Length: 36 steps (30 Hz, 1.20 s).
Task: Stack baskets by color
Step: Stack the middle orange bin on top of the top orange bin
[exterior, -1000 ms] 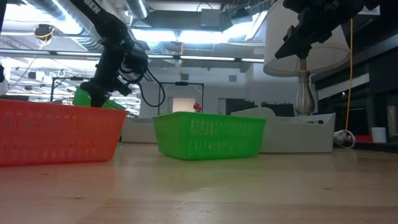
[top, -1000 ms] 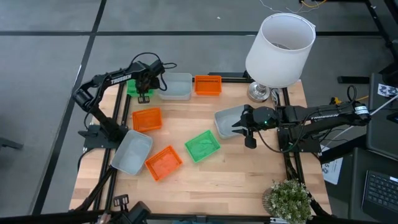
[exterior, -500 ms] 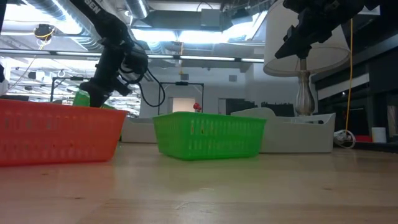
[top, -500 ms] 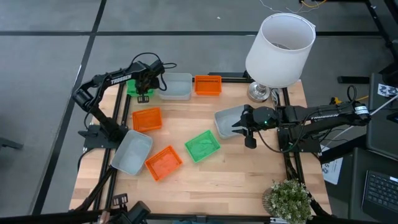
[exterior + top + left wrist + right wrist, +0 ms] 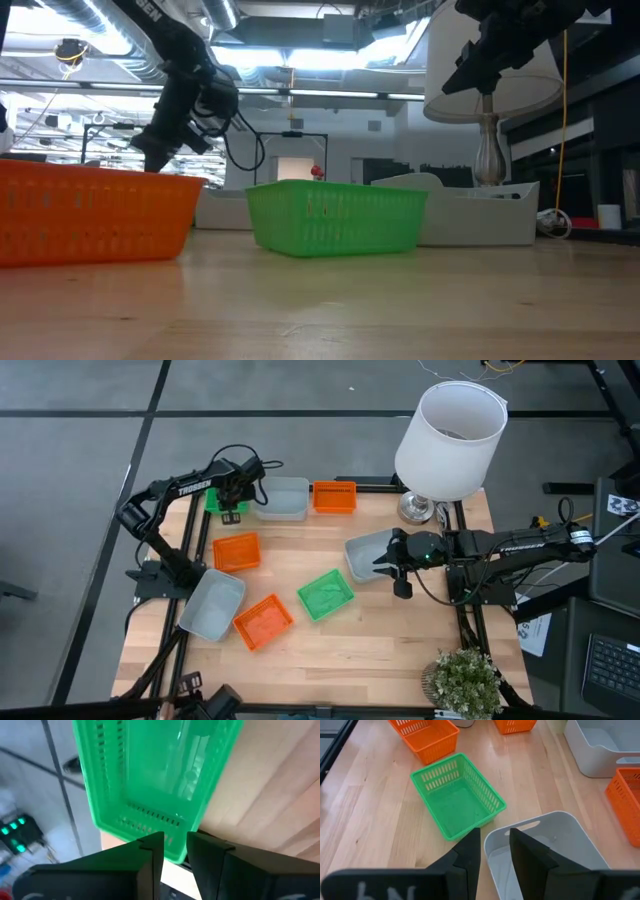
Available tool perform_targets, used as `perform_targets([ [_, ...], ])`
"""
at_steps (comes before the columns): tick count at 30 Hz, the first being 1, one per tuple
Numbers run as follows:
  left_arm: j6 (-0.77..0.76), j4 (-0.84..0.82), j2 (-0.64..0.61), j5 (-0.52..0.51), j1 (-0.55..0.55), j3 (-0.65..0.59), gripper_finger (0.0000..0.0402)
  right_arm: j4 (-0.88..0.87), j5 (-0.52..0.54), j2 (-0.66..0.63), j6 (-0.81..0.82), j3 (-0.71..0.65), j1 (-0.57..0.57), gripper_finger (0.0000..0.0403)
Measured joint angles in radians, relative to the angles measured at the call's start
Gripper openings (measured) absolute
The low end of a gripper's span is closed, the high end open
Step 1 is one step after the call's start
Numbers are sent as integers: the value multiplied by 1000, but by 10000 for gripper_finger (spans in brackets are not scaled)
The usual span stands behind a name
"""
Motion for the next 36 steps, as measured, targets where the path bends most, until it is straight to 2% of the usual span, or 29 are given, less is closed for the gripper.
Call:
perform_targets([
  [2,-57,-24,-1,30,-14,0,77,0,0,0,0,0,0,106],
  [9,-273,-83,-32,308,-126,0,77,0,0,0,0,0,0,106],
  [11,-327,-111,-46,340,-161,0,77,0,0,0,0,0,0,106],
  [16,-407,-207,-74,345,-224,0,77,0,0,0,5,0,0,106],
  [22,-485,-254,-109,472,-292,0,77,1,0,-1,3,-7,0,106],
  [29,-515,-247,-115,473,-361,0,77,-4,0,0,4,-29,0,106],
  [33,-515,-212,-61,468,-393,0,74,12,0,0,4,-29,0,106],
  [36,-514,-181,3,417,-416,0,71,17,0,0,4,-29,0,106],
])
